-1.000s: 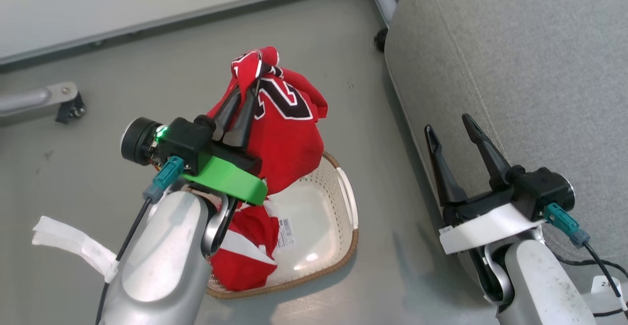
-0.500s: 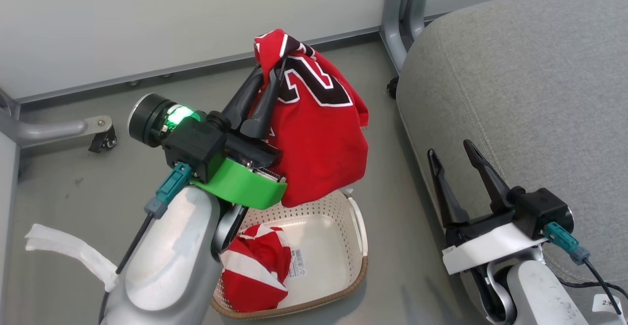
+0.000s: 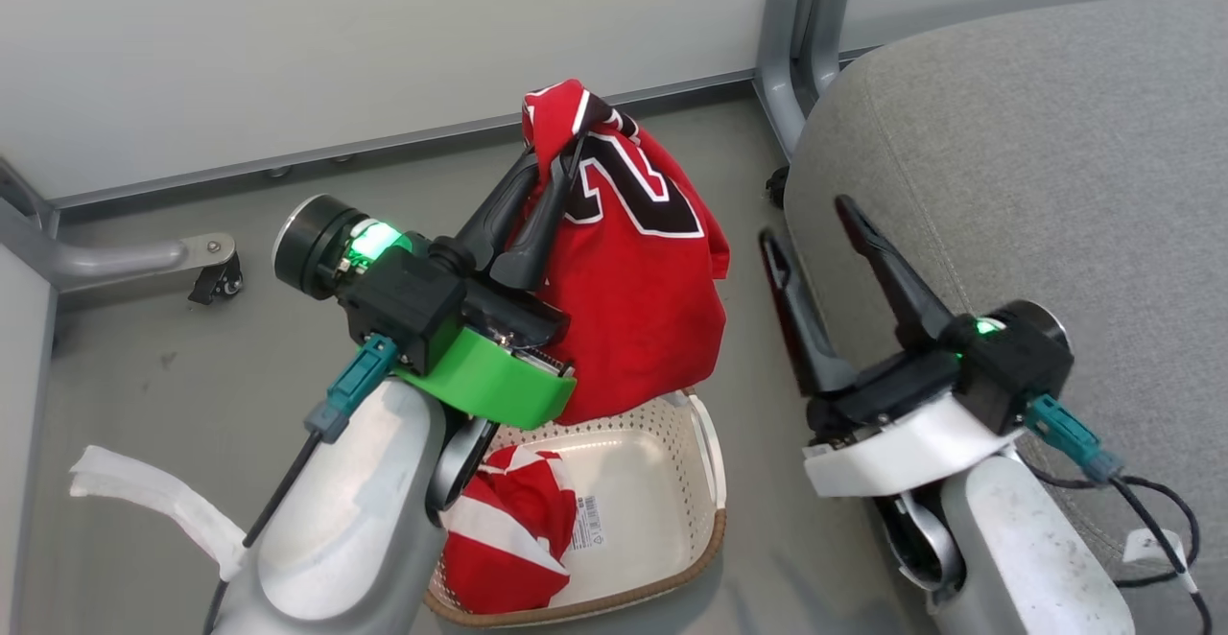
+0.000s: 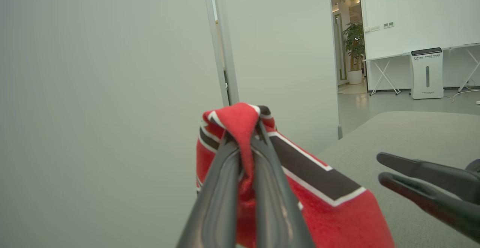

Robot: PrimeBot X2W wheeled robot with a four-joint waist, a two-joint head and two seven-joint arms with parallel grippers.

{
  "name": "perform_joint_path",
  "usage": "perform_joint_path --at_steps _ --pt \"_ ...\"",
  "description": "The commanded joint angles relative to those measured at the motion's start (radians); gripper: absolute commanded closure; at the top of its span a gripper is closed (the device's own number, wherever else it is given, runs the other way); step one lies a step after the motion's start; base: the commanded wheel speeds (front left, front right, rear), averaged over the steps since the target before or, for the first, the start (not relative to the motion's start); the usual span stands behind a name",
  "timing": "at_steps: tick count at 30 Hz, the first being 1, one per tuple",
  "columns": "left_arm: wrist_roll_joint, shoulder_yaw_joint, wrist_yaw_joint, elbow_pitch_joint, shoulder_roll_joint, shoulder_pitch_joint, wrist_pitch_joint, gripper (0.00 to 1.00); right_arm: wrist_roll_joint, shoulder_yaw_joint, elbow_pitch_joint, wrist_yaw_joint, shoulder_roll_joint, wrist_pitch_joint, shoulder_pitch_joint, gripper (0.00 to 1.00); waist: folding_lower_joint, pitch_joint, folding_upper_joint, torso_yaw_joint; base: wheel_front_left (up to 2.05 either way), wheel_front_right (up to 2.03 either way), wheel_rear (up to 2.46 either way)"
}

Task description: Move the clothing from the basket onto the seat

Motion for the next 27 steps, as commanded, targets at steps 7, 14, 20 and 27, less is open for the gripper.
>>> perform_joint_path --at_steps 7,14,20,27 --pt "-0.004 -0.025 -0.002 0.003 -0.013 -0.016 -0.004 1.0 -0.008 0.141 0.046 0.0 -0.003 -0.002 -0.126 0.0 0.0001 0.02 0.0 0.031 0.0 0.0 0.0" --pt "-0.01 -0.064 -0.002 -0.007 -0.029 -0.035 -0.004 1.0 0.012 0.23 0.15 0.0 -0.004 -0.002 -0.193 0.0 0.0001 0.038 0.0 0.063 0.0 0.0 0.0" --pt "-0.02 -0.104 -0.002 -0.025 -0.043 -0.042 -0.004 1.0 0.033 0.261 0.226 0.0 -0.004 -0.002 -0.23 0.0 0.0001 0.053 0.0 0.083 0.0 0.0 0.0" --pt "-0.031 -0.136 -0.002 -0.039 -0.051 -0.041 -0.004 1.0 0.076 0.27 0.268 0.0 -0.004 -0.002 -0.254 1.0 0.0001 0.062 0.0 0.097 0.0 0.0 0.0"
